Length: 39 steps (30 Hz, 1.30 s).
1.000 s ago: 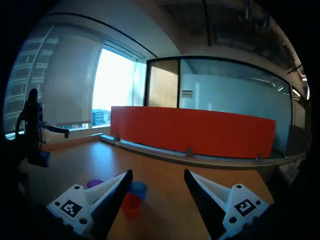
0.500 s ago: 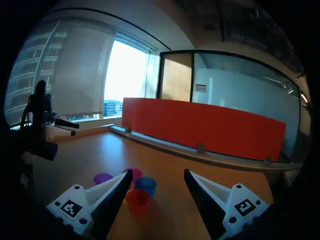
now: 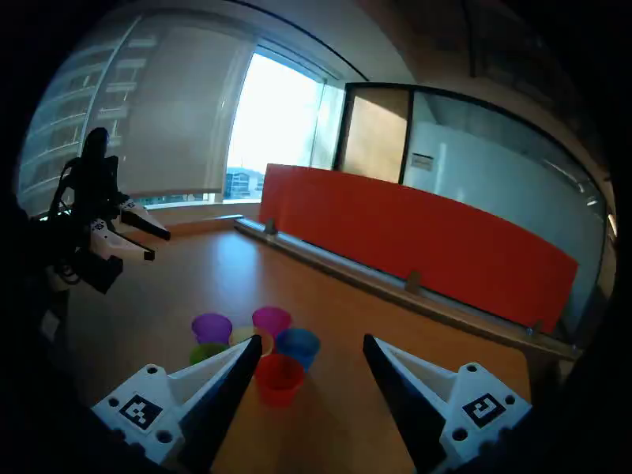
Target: Pour water
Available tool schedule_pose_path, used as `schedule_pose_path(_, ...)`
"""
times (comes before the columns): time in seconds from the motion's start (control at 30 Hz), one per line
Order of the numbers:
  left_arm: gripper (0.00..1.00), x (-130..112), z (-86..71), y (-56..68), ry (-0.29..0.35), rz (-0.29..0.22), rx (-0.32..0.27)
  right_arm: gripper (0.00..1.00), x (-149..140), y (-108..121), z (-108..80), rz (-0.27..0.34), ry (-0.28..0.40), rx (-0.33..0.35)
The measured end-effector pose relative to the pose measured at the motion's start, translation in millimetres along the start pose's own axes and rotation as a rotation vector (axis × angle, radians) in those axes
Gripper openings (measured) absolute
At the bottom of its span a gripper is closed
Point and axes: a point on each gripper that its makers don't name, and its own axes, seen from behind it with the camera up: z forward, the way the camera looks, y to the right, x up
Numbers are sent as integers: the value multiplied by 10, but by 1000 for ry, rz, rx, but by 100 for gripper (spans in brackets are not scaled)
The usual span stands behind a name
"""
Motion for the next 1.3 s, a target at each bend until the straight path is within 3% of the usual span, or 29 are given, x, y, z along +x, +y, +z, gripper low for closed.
schedule_pose_path(0.5,84,-213,119,373,-69,22,-143,99,-91,57,37,-15,-48,19)
schedule_pose_path(1.3,84,-616,372,691,-170,43,-245,99,-276,149,117,-4,-81,27)
